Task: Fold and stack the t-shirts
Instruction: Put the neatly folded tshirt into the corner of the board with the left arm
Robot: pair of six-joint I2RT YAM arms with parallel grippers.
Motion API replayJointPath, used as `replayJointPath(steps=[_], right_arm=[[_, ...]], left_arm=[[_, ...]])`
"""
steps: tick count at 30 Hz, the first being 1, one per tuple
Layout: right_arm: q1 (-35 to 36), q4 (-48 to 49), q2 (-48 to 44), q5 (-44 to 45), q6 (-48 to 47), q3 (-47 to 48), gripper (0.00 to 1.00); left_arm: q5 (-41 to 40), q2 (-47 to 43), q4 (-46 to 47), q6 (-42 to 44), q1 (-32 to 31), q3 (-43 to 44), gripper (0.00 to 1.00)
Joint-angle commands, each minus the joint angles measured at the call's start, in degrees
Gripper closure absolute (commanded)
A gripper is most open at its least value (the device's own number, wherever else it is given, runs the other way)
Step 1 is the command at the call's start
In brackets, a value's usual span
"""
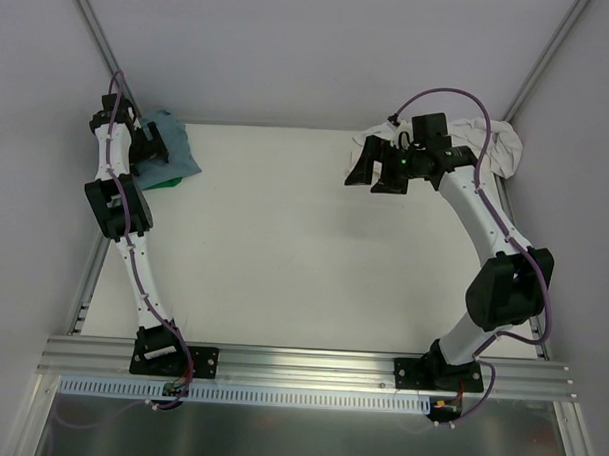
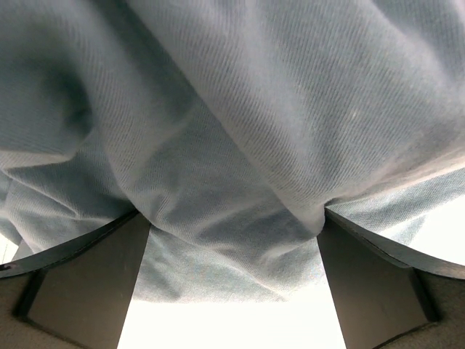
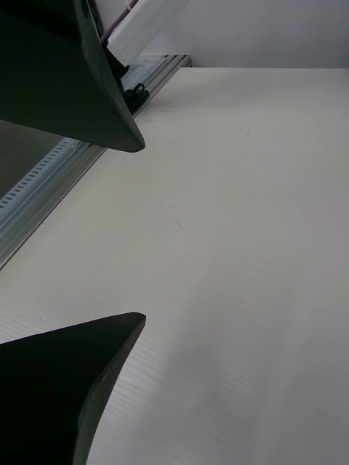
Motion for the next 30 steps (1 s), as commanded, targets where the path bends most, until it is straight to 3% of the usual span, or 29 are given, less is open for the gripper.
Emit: replayJointPath(steps=[1, 30], right_arm=[[-0.35, -0.05, -4.27, 0.35, -0.96, 0.0, 0.0], [-0.79, 1.36, -5.59, 1.06, -1.4, -1.58, 0.0]], left_arm=[[3.51, 2.24, -4.99, 0.23, -0.87, -0.48, 0.02], [10.98, 3.65, -6.66, 0.14, -6.58, -4.26, 0.05]])
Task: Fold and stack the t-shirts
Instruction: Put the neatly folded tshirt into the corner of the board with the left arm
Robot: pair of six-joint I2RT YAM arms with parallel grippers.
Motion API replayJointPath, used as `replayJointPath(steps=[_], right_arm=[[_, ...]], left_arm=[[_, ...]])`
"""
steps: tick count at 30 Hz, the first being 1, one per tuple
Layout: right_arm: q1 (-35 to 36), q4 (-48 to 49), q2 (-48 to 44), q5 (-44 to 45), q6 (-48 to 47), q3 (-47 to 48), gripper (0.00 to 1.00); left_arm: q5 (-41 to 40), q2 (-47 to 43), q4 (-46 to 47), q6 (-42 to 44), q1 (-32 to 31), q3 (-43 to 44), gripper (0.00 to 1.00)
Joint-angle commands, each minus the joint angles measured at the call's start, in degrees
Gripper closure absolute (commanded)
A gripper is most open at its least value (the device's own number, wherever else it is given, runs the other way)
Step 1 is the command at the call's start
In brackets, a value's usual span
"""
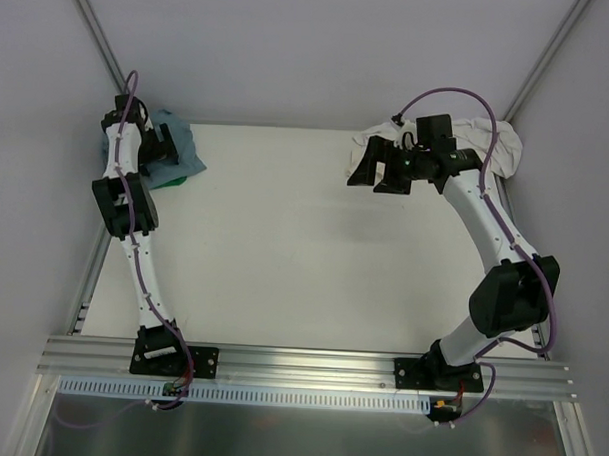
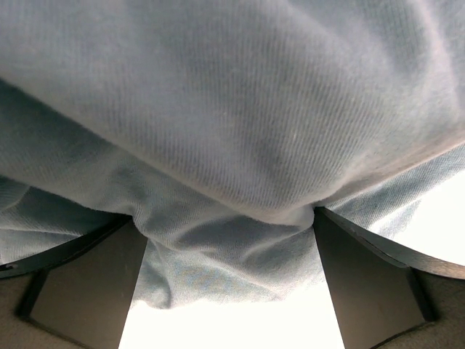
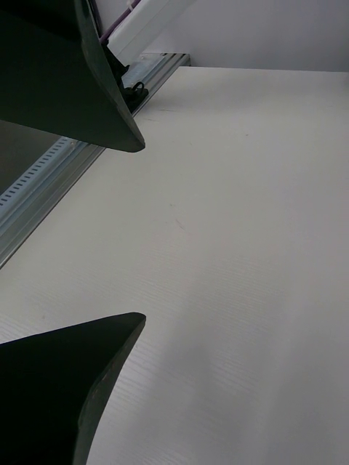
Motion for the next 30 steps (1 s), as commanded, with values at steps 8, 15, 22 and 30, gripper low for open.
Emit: replayJointPath(steps=[8, 15, 22, 30], right_arm=[[-0.85, 1.31, -3.63, 0.84, -1.11, -0.84, 0.01], [-1.29, 1.4, -3.63, 0.93, -1.2, -0.84, 0.01], [-1.29, 2.37, -3.01, 0.66, -0.85, -0.49, 0.01], [-1.47, 2.98, -3.01, 0.93, -0.85, -0.84, 0.01]], left_arm=[[11.36, 4.16, -6.48, -1.22, -6.27, -3.44, 0.05], [13.04, 4.69, -6.04, -1.57, -8.99, -3.7, 0.05], [14.26, 4.51, -6.04, -1.92, -11.27, -4.58, 0.06], [14.97, 3.72, -6.3, -2.36, -13.39, -6.51, 0.07]])
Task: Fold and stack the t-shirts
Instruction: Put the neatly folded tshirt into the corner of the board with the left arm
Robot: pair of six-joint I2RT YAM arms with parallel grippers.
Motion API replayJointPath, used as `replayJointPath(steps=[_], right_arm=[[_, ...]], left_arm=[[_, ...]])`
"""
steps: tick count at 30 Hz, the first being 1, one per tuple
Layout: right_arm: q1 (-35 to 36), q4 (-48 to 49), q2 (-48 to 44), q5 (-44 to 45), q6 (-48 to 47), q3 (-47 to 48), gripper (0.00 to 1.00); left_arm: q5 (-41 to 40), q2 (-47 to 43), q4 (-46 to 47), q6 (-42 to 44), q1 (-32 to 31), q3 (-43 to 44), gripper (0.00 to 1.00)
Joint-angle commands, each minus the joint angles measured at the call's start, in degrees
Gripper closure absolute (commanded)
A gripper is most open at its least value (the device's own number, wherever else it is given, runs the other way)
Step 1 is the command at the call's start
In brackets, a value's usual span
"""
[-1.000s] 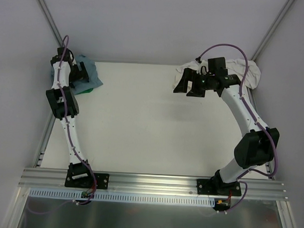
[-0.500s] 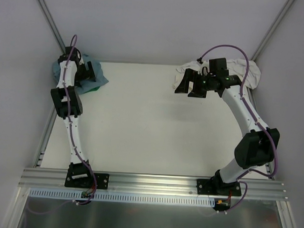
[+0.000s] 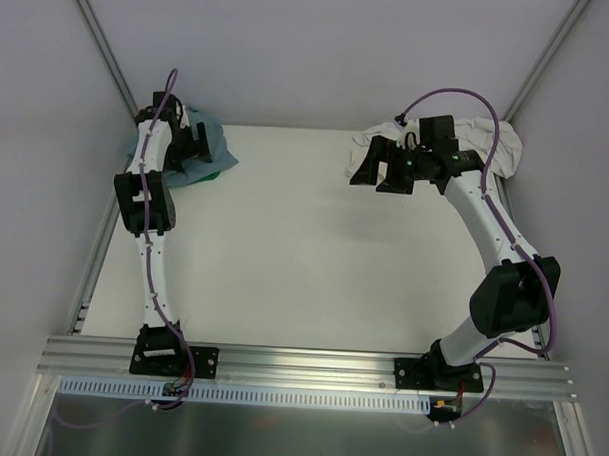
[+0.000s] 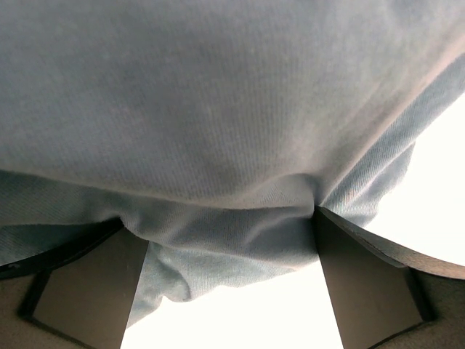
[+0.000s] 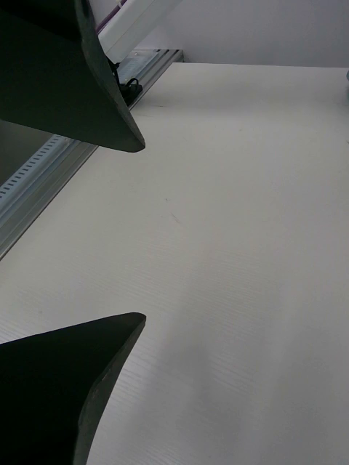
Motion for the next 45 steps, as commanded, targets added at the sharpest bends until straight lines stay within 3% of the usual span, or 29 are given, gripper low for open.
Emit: replayJointPath(steps=[1, 7, 13, 24, 33, 45], right_arm=[[-0.44, 2.11, -2.47, 0.38, -0.67, 0.16, 0.0], [-0.62, 2.64, -2.03, 0.29, -0.76, 0.43, 0.0], [-1.32, 2.9, -2.29, 0.38, -1.11, 0.26, 0.0], [-1.67, 4.83, -0.89, -0.5, -0.32, 0.69, 0.0], [-1.76, 5.89, -0.01, -1.2, -0.23, 0.69, 0.01], [-2.46, 6.15, -0.8, -2.08, -0.32, -1.06, 0.01]], left_arm=[[10.64, 4.44, -6.92, -2.45, -4.49, -4.52, 0.06], [10.03, 3.3, -7.53, -2.62, -4.23, -6.55, 0.07], [0.29, 1.63, -10.78, -2.89, -1.51, -5.93, 0.04], [-4.91, -1.88, -13.86, -4.03, 0.43, -9.97, 0.01], [-15.8, -4.08, -14.83, -3.77, 1.31, -7.43, 0.01], [-7.46, -3.56, -11.67, 2.56, 0.78, -5.58, 0.03]])
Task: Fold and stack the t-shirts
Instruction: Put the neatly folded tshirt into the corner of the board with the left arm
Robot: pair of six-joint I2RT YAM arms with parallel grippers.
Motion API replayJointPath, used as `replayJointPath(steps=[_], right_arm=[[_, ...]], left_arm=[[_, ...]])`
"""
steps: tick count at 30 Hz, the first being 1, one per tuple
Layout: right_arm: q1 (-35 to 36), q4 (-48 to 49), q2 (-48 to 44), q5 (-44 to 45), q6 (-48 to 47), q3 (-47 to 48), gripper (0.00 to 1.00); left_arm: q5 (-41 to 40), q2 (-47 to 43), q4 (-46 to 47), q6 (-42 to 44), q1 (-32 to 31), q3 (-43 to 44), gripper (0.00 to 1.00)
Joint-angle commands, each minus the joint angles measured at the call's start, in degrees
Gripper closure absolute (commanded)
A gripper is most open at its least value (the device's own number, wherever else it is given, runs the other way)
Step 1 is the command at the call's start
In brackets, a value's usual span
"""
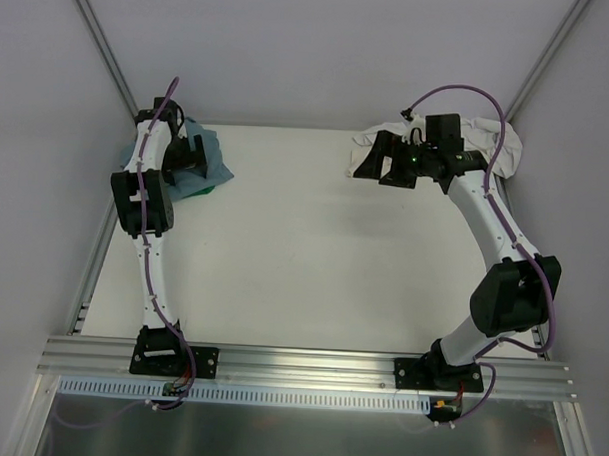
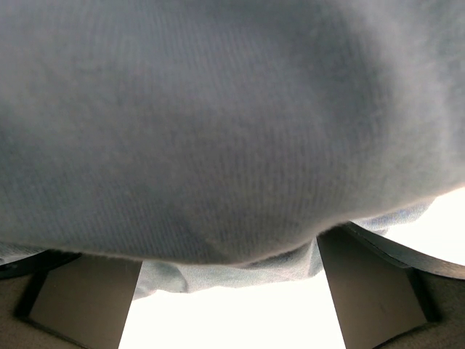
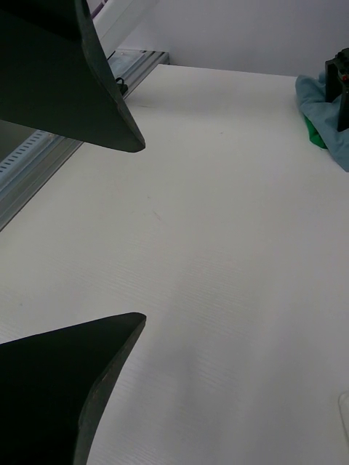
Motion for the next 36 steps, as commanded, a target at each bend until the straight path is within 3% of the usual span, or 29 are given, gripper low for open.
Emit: replayJointPath(steps=[1, 8, 18, 36], right_arm=[[-0.82, 2.02, -1.02, -1.03, -0.45, -0.95, 0.01], [-1.61, 4.56, -1.98, -1.29, 0.77, -3.59, 0.0], [-3.11, 7.65, -5.41, -0.68, 2.8, -9.48, 0.01], [-4.78, 8.09, -6.2, -2.61, 2.71, -13.17, 0.01]], left_arm=[[1.04, 0.97, -5.0, 3.28, 0.63, 0.45, 0.02], [0.25, 0.18, -5.09, 7.85, -0.42, -1.74, 0.01], [-8.62, 2.99, -8.95, 18.03, -2.97, 2.38, 0.01], [-13.47, -1.05, -4.57, 18.76, -0.25, 2.73, 0.01]])
